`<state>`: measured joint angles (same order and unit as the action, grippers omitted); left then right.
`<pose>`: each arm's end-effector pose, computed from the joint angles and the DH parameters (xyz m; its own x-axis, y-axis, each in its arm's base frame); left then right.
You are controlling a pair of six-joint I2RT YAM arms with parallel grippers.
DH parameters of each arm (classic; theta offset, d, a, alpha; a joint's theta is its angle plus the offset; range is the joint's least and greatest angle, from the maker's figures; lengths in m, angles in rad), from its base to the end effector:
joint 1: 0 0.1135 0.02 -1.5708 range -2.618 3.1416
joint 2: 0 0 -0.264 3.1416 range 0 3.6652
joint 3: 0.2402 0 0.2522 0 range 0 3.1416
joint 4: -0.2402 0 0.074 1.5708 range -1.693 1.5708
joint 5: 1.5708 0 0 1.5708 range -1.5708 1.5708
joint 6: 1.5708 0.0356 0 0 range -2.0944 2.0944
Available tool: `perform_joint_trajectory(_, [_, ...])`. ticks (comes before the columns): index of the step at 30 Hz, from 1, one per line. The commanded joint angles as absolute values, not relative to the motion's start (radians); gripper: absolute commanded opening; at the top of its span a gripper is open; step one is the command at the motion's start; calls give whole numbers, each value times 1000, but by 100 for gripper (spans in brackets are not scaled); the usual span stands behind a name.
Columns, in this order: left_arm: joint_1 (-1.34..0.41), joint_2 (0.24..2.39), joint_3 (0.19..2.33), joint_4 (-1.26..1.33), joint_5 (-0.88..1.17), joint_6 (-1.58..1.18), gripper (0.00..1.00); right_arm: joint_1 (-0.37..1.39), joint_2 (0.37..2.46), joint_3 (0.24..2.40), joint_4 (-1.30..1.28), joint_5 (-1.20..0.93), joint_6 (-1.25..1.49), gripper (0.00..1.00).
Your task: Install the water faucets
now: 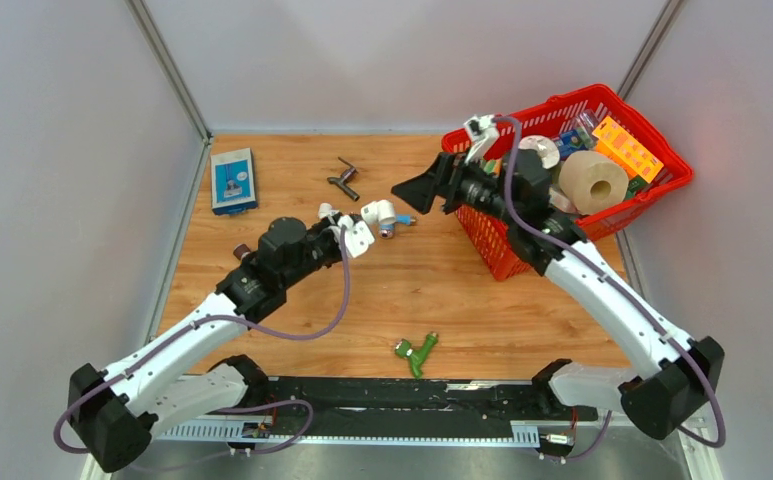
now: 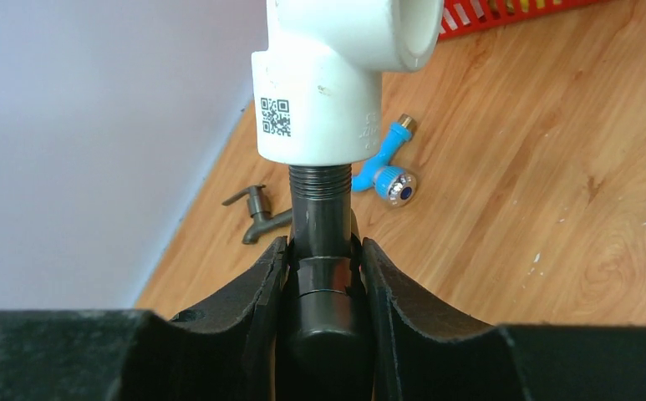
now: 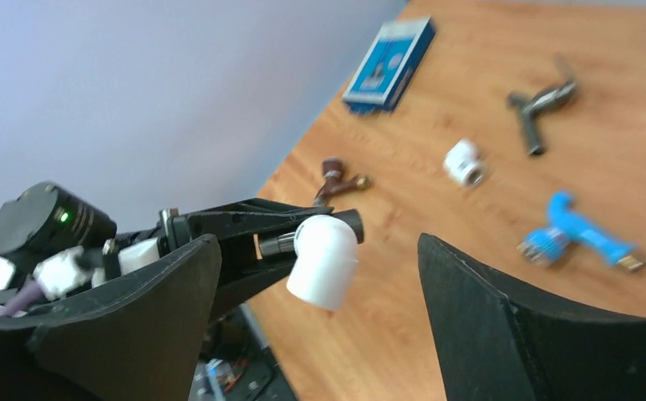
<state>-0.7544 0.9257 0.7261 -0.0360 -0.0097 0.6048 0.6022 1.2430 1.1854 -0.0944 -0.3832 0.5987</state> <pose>0.1604 -0.1503 0.3091 0.2456 0.5495 -0.7986 0.6544 0.5138 0.5548 0.2305 0.1746 0.3930 -0.5708 0.2419 -0.7846 -0.6153 0.5068 0.6038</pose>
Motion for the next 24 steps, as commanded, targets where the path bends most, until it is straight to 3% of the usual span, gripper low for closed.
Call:
perform_joint_trajectory(1, [-657,969,862,-70,320,463,0,548,1141,1256,-153,-425,271,91])
perform_joint_trajectory(12, [-400,1129,1084,-407,928,428,0,549,1008,1125,-305,-662,-552,96])
perform_joint_trajectory(17, [-390,1201,1198,-635,1043,563,0,549,1011,1108,-310,-854,-682,97])
perform_joint_trajectory(24, [-390,1181,1212,-675,1112,600,0,595,1107,1181,-337,-931,-778,94])
